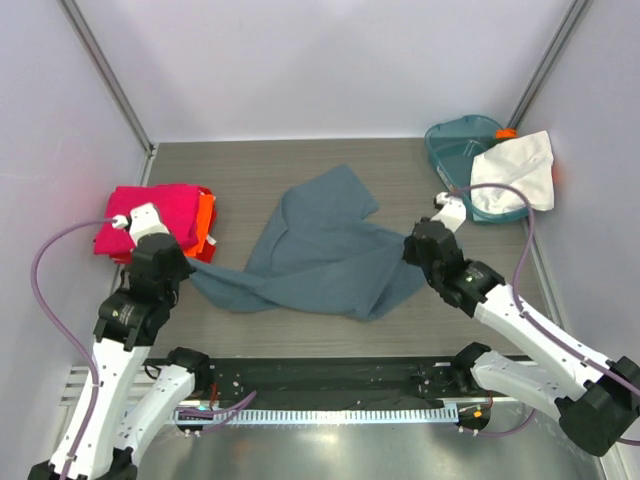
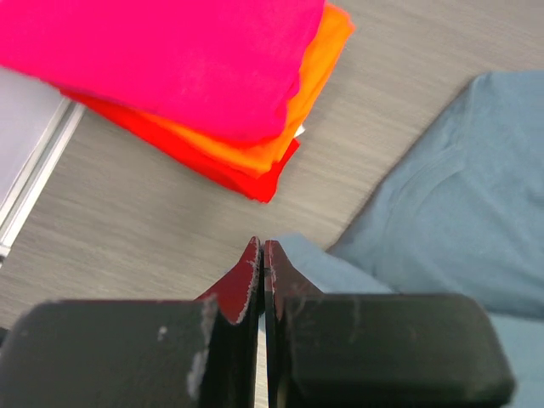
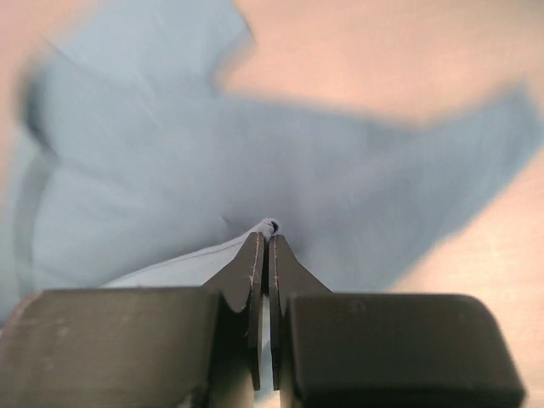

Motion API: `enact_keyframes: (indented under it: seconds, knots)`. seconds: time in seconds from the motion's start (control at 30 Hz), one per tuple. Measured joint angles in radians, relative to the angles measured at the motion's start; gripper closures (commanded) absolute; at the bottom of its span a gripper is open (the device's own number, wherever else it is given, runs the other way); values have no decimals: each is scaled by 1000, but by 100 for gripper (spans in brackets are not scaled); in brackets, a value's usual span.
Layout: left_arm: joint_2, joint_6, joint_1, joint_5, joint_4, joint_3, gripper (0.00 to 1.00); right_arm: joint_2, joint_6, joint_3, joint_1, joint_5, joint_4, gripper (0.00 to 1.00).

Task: Fold and stack the t-shirts
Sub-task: Flatten the tshirt out

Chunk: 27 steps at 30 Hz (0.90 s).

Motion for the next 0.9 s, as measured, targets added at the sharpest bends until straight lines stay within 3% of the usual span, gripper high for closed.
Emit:
enact_keyframes:
  seconds: [0.23,0.43,0.53,0.8,0.9]
  knots:
    - [189,14,0,-1,1,272,100,93,-96,393,-43,71,-63,99]
    - [438,60,-1,-35,-45,853,100,173,-148,848,-97,45,-138,99]
    - [440,56,-1,-37,-34,1024,100,134,-176,988,-96,3,-135,99]
    - [74,-23,-2,73,196,933,100,-180,-208,1017,-97,-142,-64,99]
    - [48,-50,-2,105,273,976,99,-256,-216,1017,-97,-140,-30,99]
